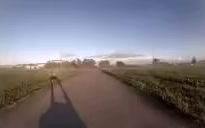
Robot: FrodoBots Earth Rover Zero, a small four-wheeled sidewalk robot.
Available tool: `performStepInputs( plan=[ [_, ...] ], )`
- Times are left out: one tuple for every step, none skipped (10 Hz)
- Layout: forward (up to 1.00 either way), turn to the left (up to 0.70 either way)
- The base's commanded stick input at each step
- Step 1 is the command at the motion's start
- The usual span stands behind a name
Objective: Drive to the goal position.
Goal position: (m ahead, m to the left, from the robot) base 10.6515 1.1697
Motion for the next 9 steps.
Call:
performStepInputs(
  plan=[
    [0.7,0.0],
    [0.7,0.0],
    [0.7,0.0],
    [0.7,0.0],
    [0.7,0.0],
    [0.7,0.0],
    [0.7,0.0],
    [0.7,0.0],
    [0.7,0.0]
  ],
)
